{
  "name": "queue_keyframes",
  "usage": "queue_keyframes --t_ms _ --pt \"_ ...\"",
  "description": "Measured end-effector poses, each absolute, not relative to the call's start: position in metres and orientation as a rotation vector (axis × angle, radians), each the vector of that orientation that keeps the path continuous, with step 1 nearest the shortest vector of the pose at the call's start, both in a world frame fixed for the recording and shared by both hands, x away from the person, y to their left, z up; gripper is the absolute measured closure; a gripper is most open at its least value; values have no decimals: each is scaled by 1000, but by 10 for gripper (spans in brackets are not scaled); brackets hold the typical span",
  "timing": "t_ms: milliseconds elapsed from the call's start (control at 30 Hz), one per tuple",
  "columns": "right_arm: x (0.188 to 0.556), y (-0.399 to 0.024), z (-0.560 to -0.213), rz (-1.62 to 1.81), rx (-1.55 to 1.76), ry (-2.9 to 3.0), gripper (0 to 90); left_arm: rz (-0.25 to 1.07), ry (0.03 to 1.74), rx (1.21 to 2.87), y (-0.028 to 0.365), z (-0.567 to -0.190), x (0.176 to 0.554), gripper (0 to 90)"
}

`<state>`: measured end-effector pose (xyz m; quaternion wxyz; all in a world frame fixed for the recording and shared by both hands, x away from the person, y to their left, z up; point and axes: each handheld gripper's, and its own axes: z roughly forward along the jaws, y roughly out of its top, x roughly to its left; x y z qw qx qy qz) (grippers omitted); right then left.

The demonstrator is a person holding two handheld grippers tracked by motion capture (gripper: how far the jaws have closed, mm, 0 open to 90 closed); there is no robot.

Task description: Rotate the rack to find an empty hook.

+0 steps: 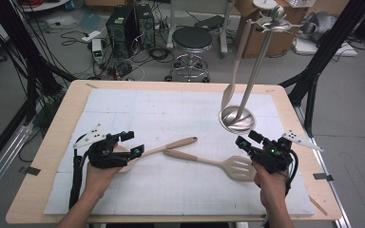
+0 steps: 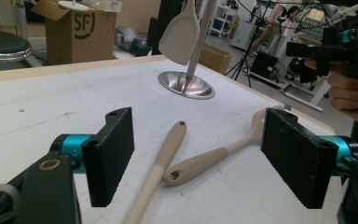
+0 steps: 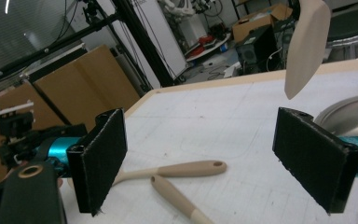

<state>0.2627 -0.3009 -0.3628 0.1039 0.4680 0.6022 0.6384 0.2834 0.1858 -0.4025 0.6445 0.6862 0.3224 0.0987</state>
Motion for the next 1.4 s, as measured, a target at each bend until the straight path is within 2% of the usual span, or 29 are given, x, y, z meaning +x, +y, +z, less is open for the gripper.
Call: queue_keyframes --t_ms 167,400,567,800,1033,1133,1400 --pt "270 -298 -355 1870 1374 1770 184 244 749 1570 190 -408 280 262" --pt "281 -297 -342 1871 1347 1744 246 302 748 1578 193 -405 277 257" --pt "287 -297 -335 1869 1337 1739 308 284 747 1575 192 -404 275 254" --pt "296 -298 -327 1875 1331 1698 524 243 781 1542 195 -407 275 254" --pt "306 -305 -311 1893 1357 1623 789 205 802 1527 196 -411 277 253" --pt "310 -306 -302 1906 1339 1587 852 203 811 1528 196 -413 278 255" --pt "323 -308 -281 1923 1307 1534 893 213 813 1537 196 -414 277 257"
